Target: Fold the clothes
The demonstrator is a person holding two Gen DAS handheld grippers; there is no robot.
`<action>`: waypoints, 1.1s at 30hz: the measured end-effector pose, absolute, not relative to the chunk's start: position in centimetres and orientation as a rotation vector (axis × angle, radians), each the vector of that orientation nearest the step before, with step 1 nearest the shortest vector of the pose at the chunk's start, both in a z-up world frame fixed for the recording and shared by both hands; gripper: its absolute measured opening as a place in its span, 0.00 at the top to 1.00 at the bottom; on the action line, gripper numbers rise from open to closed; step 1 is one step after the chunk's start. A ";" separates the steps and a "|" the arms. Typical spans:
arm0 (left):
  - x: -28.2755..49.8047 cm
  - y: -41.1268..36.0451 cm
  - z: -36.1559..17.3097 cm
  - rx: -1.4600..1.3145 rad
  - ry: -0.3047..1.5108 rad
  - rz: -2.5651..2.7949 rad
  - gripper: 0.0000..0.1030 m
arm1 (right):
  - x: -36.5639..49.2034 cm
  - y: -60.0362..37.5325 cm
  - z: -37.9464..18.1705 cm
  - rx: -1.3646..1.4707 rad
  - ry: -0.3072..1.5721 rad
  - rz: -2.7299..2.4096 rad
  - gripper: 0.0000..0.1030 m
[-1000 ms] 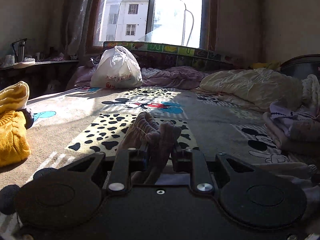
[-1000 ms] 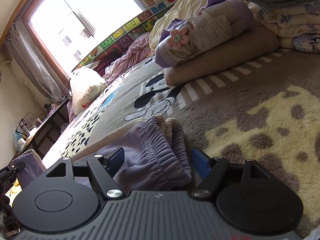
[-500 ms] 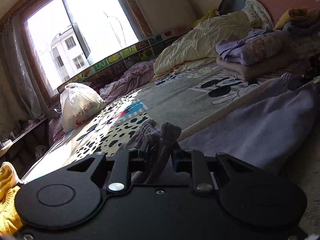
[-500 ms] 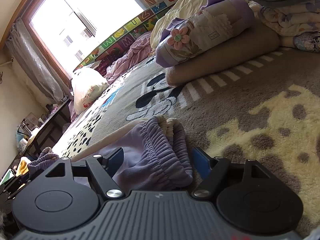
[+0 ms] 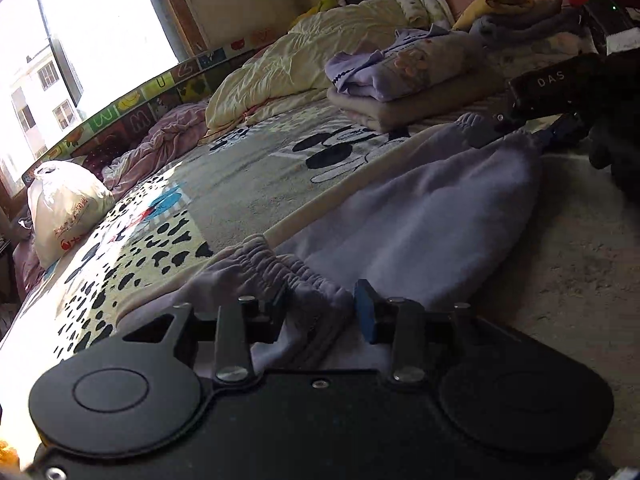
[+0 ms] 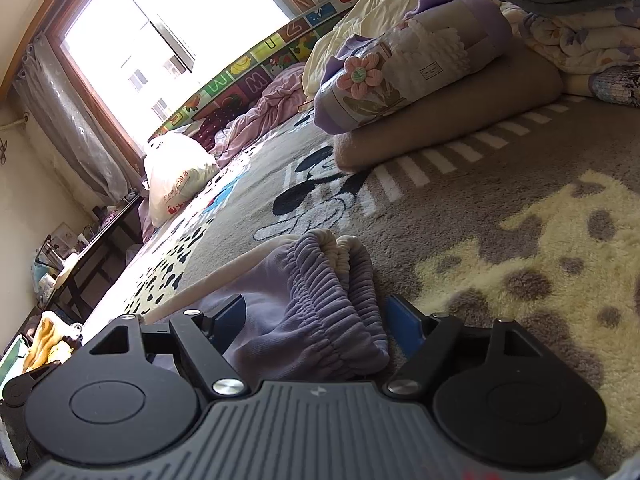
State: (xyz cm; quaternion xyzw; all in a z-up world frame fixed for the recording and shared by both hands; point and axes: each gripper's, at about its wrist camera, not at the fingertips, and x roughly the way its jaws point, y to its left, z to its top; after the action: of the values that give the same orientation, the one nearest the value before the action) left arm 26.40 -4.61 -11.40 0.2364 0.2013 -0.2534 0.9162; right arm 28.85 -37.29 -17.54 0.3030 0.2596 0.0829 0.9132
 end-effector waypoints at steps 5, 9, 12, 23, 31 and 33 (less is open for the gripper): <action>27.0 -1.7 -8.7 0.238 0.391 -0.566 0.59 | 28.8 -37.4 -17.6 0.628 0.534 0.173 0.25; 29.1 -1.0 -8.8 0.084 0.387 -0.356 0.67 | 28.8 -37.6 -17.6 0.628 0.536 0.173 0.25; 31.1 -2.7 -10.9 0.131 0.534 -0.339 0.67 | 28.7 -37.8 -17.6 0.621 0.536 0.172 0.24; 32.5 -2.9 -11.8 0.121 0.616 -0.369 0.69 | 28.1 -37.5 -17.5 0.650 0.513 0.165 0.26; 30.8 1.0 -8.2 -0.040 0.497 -0.340 0.68 | 24.0 -38.5 -16.8 0.854 0.515 -0.011 0.27; 29.5 2.3 -7.8 -0.073 0.446 -0.364 0.68 | 23.2 -38.2 -16.9 0.927 0.530 -0.023 0.27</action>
State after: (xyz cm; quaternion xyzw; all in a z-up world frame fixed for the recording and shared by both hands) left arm 29.54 2.28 -7.77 -0.0360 0.2201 -0.1796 0.9581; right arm 23.16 -38.20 -16.88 0.4416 0.2524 -0.0109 0.8609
